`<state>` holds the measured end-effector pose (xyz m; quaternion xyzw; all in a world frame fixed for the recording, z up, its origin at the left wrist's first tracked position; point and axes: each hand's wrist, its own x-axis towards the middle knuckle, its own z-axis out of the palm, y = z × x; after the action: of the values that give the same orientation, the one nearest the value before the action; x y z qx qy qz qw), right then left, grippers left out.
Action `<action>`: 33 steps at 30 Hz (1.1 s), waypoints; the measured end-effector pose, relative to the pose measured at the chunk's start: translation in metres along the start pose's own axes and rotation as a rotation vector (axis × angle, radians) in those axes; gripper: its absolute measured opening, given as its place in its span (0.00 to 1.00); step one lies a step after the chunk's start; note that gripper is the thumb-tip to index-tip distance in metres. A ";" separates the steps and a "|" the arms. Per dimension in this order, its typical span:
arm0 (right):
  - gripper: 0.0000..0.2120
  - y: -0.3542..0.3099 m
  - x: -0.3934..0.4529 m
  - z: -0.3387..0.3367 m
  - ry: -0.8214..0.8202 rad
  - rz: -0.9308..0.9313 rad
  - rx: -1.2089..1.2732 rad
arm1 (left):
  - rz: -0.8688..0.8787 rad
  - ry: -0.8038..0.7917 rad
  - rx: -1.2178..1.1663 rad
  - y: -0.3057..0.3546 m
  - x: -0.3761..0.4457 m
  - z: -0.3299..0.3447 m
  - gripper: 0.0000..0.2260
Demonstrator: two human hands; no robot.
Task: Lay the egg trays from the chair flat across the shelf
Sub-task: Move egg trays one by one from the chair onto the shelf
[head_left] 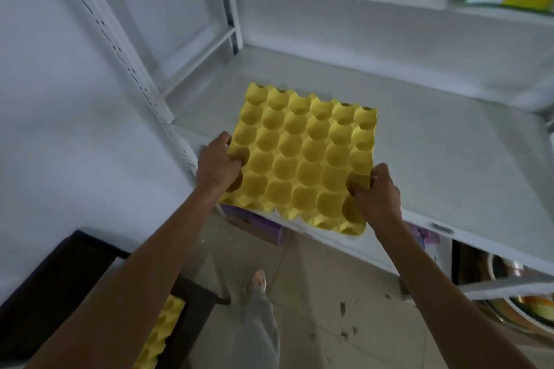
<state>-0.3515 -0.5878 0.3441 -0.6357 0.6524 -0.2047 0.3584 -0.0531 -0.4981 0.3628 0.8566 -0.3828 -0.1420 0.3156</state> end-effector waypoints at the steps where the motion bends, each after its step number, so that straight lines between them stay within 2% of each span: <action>1: 0.11 -0.007 0.013 0.011 -0.001 0.014 -0.002 | -0.003 -0.020 0.001 -0.005 0.018 0.001 0.09; 5: 0.11 -0.033 0.055 0.055 0.024 0.077 0.011 | -0.033 -0.129 -0.056 -0.025 0.089 0.005 0.13; 9: 0.10 -0.064 0.090 0.095 0.041 0.114 0.059 | -0.051 -0.099 -0.208 -0.043 0.155 0.002 0.15; 16: 0.08 -0.134 0.173 0.166 0.108 0.122 0.168 | -0.018 -0.075 -0.213 -0.062 0.275 -0.012 0.14; 21: 0.12 -0.176 0.229 0.221 0.133 0.103 0.150 | 0.004 -0.147 -0.164 -0.079 0.350 -0.007 0.14; 24: 0.13 -0.190 0.248 0.245 0.155 0.119 0.113 | 0.005 -0.150 -0.127 -0.090 0.379 0.002 0.10; 27: 0.13 -0.195 0.262 0.260 0.176 0.133 0.073 | -0.011 -0.135 -0.169 -0.097 0.394 0.010 0.19; 31: 0.11 -0.197 0.276 0.271 0.188 0.102 -0.041 | 0.002 -0.124 -0.160 -0.110 0.404 0.017 0.11; 33: 0.10 -0.198 0.279 0.275 0.173 0.079 -0.069 | -0.007 -0.103 -0.163 -0.116 0.404 0.020 0.12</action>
<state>0.0020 -0.8299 0.2481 -0.6013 0.7121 -0.2219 0.2867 0.2728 -0.7491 0.2713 0.8210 -0.3828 -0.2177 0.3634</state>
